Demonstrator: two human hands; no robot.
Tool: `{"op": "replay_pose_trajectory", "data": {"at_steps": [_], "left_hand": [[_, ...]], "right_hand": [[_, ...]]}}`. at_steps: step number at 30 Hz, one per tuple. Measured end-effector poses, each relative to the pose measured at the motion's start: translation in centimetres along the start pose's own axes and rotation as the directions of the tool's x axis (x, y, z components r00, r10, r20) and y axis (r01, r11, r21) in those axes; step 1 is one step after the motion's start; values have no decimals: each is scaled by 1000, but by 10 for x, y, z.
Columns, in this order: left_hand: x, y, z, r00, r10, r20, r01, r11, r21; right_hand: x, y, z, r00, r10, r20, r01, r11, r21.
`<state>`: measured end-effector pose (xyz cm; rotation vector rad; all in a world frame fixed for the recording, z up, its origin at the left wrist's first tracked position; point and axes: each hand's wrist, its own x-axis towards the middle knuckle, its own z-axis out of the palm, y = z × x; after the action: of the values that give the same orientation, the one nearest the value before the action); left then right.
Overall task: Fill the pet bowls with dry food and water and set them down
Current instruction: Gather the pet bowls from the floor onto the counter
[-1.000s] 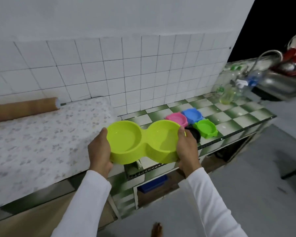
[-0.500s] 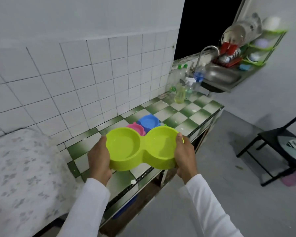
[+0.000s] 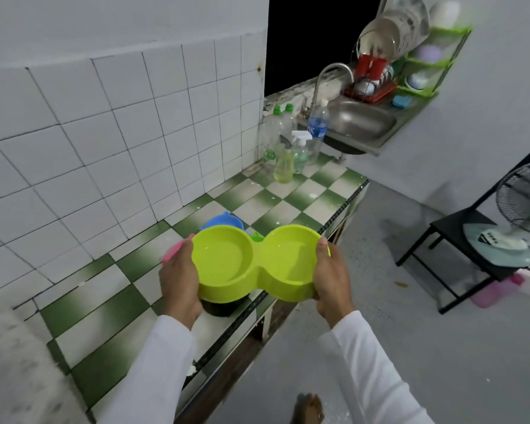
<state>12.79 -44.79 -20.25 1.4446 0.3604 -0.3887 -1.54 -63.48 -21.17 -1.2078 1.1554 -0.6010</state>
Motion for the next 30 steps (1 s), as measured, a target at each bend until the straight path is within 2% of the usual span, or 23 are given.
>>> {"op": "replay_pose_trajectory", "data": {"at_steps": [15, 25, 30], "left_hand": [[37, -28, 171, 999, 53, -10, -53, 999, -1], [78, -50, 240, 1000, 17, 13, -18, 997, 75], [99, -53, 262, 999, 41, 26, -44, 994, 104]], "right_hand": [[164, -34, -49, 1000, -19, 15, 19, 1000, -23], [236, -36, -58, 1000, 17, 9, -16, 999, -47], [264, -32, -50, 1000, 12, -8, -13, 999, -43]]}}
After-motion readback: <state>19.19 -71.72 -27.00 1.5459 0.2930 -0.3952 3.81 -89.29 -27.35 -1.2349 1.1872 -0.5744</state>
